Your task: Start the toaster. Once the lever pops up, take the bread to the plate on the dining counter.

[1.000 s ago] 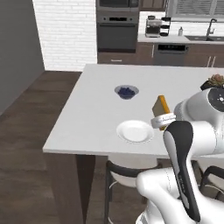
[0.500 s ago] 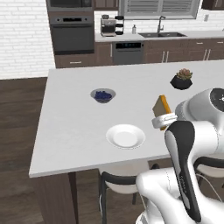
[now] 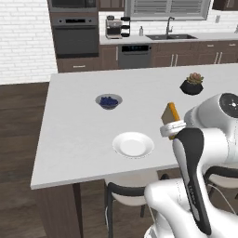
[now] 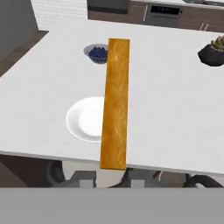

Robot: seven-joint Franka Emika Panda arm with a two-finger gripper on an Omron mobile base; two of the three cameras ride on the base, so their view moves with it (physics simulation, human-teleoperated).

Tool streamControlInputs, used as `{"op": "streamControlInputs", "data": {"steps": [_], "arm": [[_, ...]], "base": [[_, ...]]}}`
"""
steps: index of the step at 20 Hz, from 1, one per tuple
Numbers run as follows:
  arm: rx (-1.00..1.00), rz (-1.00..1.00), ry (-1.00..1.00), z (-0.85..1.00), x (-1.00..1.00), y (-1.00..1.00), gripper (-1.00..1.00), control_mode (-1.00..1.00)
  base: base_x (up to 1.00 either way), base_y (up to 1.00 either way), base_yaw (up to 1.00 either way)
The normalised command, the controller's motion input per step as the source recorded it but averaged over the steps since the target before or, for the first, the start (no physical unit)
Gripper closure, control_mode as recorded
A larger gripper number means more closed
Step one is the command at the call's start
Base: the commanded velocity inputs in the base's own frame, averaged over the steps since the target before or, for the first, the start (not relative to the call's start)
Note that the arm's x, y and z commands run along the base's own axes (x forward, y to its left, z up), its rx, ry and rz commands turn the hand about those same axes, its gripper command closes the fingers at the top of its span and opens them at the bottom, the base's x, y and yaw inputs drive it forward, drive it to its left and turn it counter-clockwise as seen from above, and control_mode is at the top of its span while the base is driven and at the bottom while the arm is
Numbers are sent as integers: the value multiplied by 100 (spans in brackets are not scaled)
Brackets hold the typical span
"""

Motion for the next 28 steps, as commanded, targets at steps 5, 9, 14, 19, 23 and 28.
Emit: {"op": "streamControlInputs", "data": {"steps": [5, 9, 14, 19, 23, 28], "arm": [[8, 10, 10, -12, 0, 34, 100, -100], [41, 18, 16, 0, 2, 3, 100, -100], [38, 17, 14, 0, 21, 0, 100, -100], [4, 4, 16, -1, 37, 18, 100, -100], [-5, -10, 19, -14, 46, 7, 100, -100], [-2, -13, 6, -19, 59, 0, 100, -100]], "base": [[0, 0, 0], [0, 0, 0], [0, 0, 0], [0, 0, 0], [0, 0, 0], [0, 0, 0]]}}
